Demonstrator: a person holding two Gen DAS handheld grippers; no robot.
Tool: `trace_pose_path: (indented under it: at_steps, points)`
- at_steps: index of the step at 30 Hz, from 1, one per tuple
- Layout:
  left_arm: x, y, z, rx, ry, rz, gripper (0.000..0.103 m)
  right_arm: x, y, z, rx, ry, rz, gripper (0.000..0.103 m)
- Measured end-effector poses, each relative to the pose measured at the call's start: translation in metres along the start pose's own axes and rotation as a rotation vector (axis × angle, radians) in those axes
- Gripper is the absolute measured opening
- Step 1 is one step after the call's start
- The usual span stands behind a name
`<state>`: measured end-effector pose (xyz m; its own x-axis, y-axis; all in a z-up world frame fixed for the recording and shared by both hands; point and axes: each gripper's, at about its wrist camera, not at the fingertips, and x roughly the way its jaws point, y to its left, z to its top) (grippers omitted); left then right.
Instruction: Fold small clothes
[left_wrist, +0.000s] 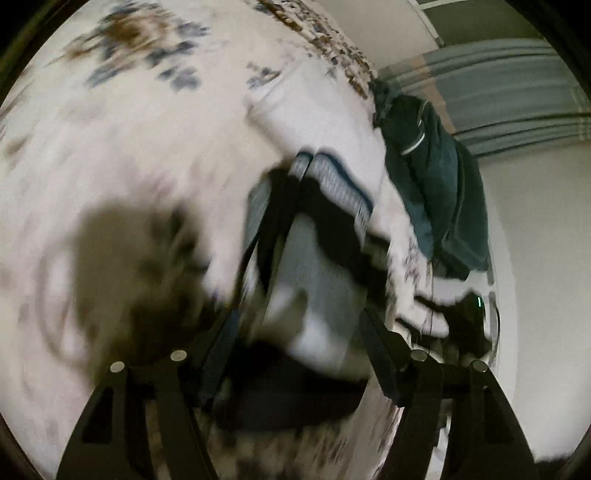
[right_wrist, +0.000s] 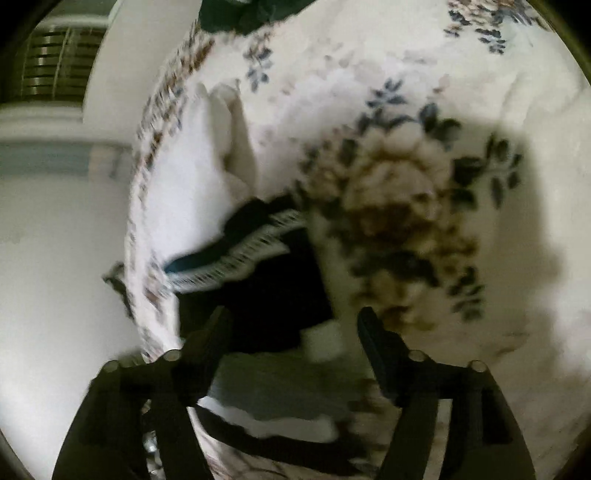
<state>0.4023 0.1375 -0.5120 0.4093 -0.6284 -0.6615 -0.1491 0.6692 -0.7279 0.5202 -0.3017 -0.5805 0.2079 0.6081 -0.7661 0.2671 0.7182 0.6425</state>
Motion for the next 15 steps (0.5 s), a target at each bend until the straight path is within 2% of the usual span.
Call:
trace_pose_path:
  at_steps: [3, 4, 7, 11, 15]
  points:
    - [-0.002, 0.019, -0.058, -0.074, 0.033, -0.066, 0.066, 0.023, -0.009, 0.012, -0.044, 0.073, 0.065, 0.075]
    - [0.001, 0.024, -0.071, -0.103, 0.034, -0.074, 0.070, 0.031, -0.009, 0.016, -0.059, 0.092, 0.083, 0.075]
    - [0.026, 0.037, -0.102, -0.210, 0.036, -0.114, 0.070, 0.069, -0.010, 0.037, -0.082, 0.166, 0.141, 0.075]
    - [0.071, 0.037, -0.107, -0.249, -0.008, -0.158, 0.070, 0.105, -0.005, 0.053, -0.118, 0.255, 0.195, 0.078]
    - [0.093, 0.034, -0.101, -0.302, -0.109, -0.112, 0.072, 0.127, 0.004, 0.062, -0.128, 0.309, 0.273, 0.079]
